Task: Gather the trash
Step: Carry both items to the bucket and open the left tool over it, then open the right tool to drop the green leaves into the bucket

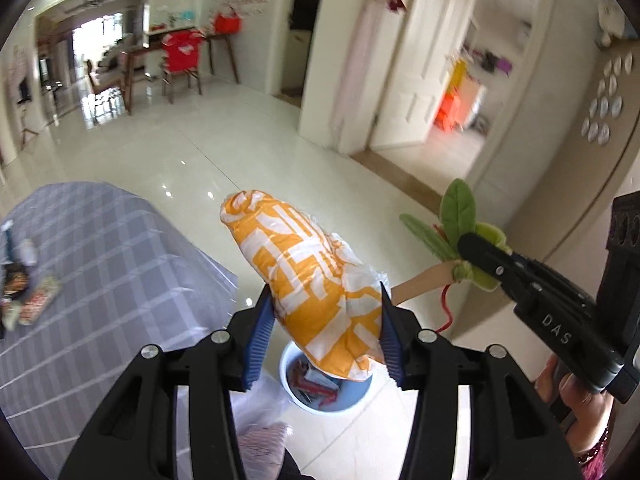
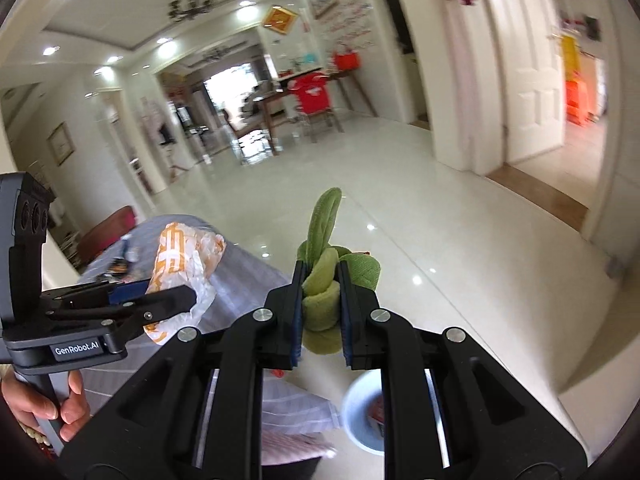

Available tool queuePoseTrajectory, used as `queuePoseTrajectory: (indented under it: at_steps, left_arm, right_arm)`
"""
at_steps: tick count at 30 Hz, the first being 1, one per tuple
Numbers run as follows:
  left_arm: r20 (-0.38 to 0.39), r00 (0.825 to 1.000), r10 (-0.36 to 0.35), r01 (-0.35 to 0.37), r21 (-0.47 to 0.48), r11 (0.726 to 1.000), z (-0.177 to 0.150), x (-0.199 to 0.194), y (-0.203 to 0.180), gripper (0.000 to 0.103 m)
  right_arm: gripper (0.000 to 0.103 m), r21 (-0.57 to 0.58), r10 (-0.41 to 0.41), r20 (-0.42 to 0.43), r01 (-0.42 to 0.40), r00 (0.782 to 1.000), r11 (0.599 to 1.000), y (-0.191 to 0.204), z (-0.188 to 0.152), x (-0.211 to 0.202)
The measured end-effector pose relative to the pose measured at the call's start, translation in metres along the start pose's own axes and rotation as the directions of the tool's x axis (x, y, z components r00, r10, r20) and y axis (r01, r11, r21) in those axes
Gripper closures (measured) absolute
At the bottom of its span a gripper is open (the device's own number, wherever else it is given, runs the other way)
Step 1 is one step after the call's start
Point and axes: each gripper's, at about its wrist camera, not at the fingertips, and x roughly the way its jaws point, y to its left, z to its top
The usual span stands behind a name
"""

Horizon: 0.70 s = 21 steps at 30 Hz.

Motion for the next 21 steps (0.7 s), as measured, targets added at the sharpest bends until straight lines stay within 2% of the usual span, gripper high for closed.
queuePoseTrajectory:
  at_steps: [6, 10, 11, 14, 18, 21]
  left_arm:
    - [-0.098, 0.994, -0.040, 0.043, 0.023, 0.999, -0.009, 0.055, -0.035, 0.055]
    - [-0.148, 0.988, -0.050, 0.054, 0.026, 0.998, -0.014, 0.084, -0.049, 0.053]
    - [-0.155, 0.987, -0.049, 0.053, 0.027, 0.998, -0.016, 0.087, -0.052, 0.050]
    - [-0.203, 0.979, -0.026, 0.034, 0.034, 0.999, -0.017, 0.105, -0.057, 0.024]
    - [-0.228, 0.974, -0.002, 0.008, 0.028, 1.000, -0.019, 0.110, -0.055, 0.024]
    - [-0.218, 0.976, 0.020, -0.013, 0.031, 0.999, -0.020, 0.106, -0.051, 0.024]
  right_arm:
    - [0.088, 0.061, -0.089, -0.018, 0.090, 0.996, 0.994, -0.052, -0.019, -0.004]
    - [0.088, 0.091, -0.119, -0.019, 0.120, 0.993, 0.989, -0.076, -0.024, -0.010]
    - [0.088, 0.096, -0.127, -0.019, 0.129, 0.992, 0.987, -0.081, -0.026, -0.011]
    - [0.088, 0.109, -0.145, -0.022, 0.147, 0.989, 0.983, -0.093, -0.032, -0.014]
    - [0.088, 0.118, -0.145, -0.034, 0.148, 0.989, 0.982, -0.101, -0.040, -0.015]
    - [0.088, 0.121, -0.135, -0.045, 0.139, 0.990, 0.983, -0.100, -0.044, -0.009]
